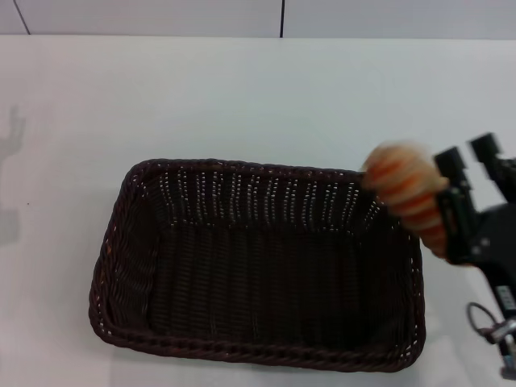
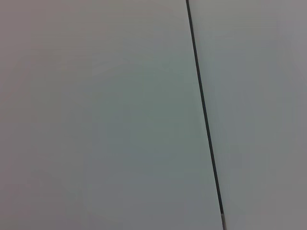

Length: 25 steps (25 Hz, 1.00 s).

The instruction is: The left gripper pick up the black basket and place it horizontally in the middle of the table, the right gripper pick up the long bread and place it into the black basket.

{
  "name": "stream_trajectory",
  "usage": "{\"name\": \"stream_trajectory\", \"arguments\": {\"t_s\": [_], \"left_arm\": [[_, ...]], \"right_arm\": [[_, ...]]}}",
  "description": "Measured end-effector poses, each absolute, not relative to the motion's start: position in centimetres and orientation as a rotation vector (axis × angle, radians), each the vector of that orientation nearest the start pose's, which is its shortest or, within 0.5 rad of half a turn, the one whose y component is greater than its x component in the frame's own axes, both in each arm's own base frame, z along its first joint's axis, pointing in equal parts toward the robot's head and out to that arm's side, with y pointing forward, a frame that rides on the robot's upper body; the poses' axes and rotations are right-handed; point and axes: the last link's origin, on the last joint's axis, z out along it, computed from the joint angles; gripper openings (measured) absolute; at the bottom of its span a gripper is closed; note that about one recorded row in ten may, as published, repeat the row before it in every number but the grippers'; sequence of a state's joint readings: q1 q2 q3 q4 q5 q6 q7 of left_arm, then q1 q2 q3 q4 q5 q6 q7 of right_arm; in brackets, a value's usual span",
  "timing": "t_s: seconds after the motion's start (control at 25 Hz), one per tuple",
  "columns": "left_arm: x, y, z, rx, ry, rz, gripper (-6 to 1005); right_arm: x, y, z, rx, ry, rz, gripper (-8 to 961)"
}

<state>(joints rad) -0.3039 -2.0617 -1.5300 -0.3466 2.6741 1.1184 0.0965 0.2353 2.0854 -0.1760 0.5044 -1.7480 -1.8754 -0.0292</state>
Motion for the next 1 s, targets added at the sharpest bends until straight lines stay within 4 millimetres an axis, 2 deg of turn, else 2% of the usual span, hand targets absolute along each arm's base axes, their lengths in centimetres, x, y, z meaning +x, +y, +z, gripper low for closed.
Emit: {"name": "stream_trajectory", "arguments": {"t_s": [0.2, 0.32, 0.4, 0.72, 0.92, 1.0], "left_arm": [[-36.2, 32.4, 6.0, -1.263, -0.416, -0.520, 798], [-36.2, 32.3, 6.0, -1.260, -0.418, -0.522, 799], [-36.3, 32.2, 6.0, -1.260, -0.419, -0.521, 798], [-36.3, 32.3, 6.0, -1.263, -0.420, -0.520, 799], [-36.3, 32.2, 6.0, -1.262, -0.422, -0.519, 799], [-36.4, 32.1, 6.0, -1.261, -0.424, -0.517, 798]], "right_arm": [[22.3, 18.5, -7.3, -1.782, 0.326, 1.369, 378], [22.0, 18.9, -7.9, -1.821, 0.340, 1.360, 249], [22.0, 18.9, -7.9, -1.826, 0.339, 1.361, 163], [21.8, 18.3, -7.0, -1.782, 0.293, 1.417, 2], [22.1, 18.5, -6.6, -1.757, 0.284, 1.406, 207], [22.2, 18.5, -6.5, -1.748, 0.285, 1.400, 261]]}}
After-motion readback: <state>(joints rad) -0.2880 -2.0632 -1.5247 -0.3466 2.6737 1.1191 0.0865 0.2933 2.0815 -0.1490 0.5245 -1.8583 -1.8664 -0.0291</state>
